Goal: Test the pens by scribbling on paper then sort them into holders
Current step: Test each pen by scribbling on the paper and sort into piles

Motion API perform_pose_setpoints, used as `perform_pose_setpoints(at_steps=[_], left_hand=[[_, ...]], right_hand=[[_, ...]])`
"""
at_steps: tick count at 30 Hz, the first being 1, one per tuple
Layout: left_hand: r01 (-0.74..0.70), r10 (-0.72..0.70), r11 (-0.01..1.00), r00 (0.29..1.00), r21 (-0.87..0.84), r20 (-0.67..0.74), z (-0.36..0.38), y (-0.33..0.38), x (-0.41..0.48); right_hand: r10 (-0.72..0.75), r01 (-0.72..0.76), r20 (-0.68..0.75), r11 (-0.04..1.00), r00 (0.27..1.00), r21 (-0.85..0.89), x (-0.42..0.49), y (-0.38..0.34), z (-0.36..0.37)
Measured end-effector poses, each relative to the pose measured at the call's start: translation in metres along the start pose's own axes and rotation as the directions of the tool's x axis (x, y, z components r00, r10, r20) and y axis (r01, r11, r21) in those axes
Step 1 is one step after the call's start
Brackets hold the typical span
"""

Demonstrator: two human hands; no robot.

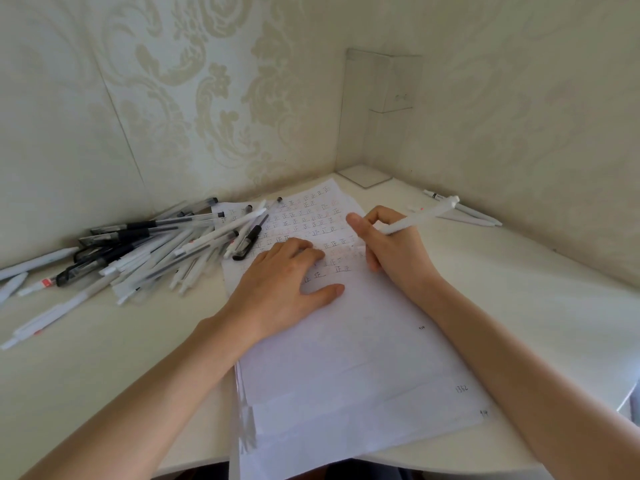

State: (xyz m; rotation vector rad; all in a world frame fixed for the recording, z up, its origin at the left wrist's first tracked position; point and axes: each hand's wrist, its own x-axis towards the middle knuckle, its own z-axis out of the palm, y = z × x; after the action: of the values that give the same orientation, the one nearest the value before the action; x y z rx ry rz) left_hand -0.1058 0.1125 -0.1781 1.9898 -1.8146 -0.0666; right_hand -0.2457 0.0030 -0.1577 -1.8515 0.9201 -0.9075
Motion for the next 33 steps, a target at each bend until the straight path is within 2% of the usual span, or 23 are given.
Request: perform_pose_setpoints(at_steps=[3, 5, 7, 10, 12, 14, 17, 20, 24, 27, 29, 31, 33], left_hand=[[0.018, -0.026, 0.998, 0.993, -0.068, -0.111, -0.001, -0.003, 0.000], [0.022, -0.048, 0.989, 0.982, -0.145, -0.180, -0.004, -0.005, 0.000], [0.025, -0.069, 0.980, 0.973, -0.199, -0.219, -0.007, -0.006, 0.000], [0.026, -0.090, 0.964, 0.968, -0.264, -0.233, -0.009, -0.005, -0.002], [0.018, -0.093, 0.945, 0.972, -0.327, -0.215, -0.010, -0.004, -0.004], [-0.011, -0.055, 0.892, 0.989, -0.453, -0.134, -0.013, -0.001, -0.006], [-0.113, 0.144, 0.835, 0.990, -0.538, 0.015, -0.017, 0.006, -0.010], [-0.213, 0.243, 0.839, 0.970, -0.500, -0.005, -0.012, 0.005, -0.008], [-0.232, 0.243, 0.856, 0.969, -0.462, -0.036, -0.008, 0.001, -0.008], [-0.222, 0.232, 0.863, 0.972, -0.455, -0.033, -0.010, 0.002, -0.006], [-0.205, 0.177, 0.865, 0.979, -0.459, -0.103, -0.015, 0.002, -0.003], [-0.118, 0.006, 0.893, 0.968, -0.434, -0.251, -0.022, -0.005, 0.001], [0.021, -0.161, 0.935, 0.913, -0.353, -0.374, -0.028, -0.017, 0.003]], right_hand=[[0.010, -0.010, -0.022, 0.999, 1.000, 0.039, 0.002, -0.001, -0.005], [-0.021, 0.020, 0.011, 0.996, 1.000, 0.090, 0.004, -0.002, -0.009], [-0.033, 0.025, 0.030, 0.970, 0.999, 0.240, 0.008, -0.001, -0.015], [0.013, -0.038, 0.051, 0.844, 0.999, 0.535, 0.009, -0.006, -0.020], [0.026, -0.068, 0.077, 0.793, 0.997, 0.605, 0.008, -0.006, -0.018], [0.024, -0.080, 0.102, 0.798, 0.995, 0.597, 0.006, -0.005, -0.014], [0.047, -0.145, 0.172, 0.770, 0.984, 0.622, 0.004, -0.006, -0.010], [0.022, -0.161, 0.240, 0.798, 0.970, 0.580, -0.002, -0.008, -0.003], [-0.027, -0.109, 0.248, 0.850, 0.968, 0.516, -0.006, -0.010, 0.004], [-0.051, -0.077, 0.241, 0.866, 0.969, 0.494, -0.005, -0.009, 0.006], [-0.036, -0.089, 0.242, 0.870, 0.970, 0.485, -0.001, -0.007, 0.005], [-0.018, -0.080, 0.211, 0.893, 0.977, 0.444, 0.005, -0.004, 0.000], [-0.008, -0.045, 0.142, 0.928, 0.990, 0.370, 0.009, 0.001, -0.006]])
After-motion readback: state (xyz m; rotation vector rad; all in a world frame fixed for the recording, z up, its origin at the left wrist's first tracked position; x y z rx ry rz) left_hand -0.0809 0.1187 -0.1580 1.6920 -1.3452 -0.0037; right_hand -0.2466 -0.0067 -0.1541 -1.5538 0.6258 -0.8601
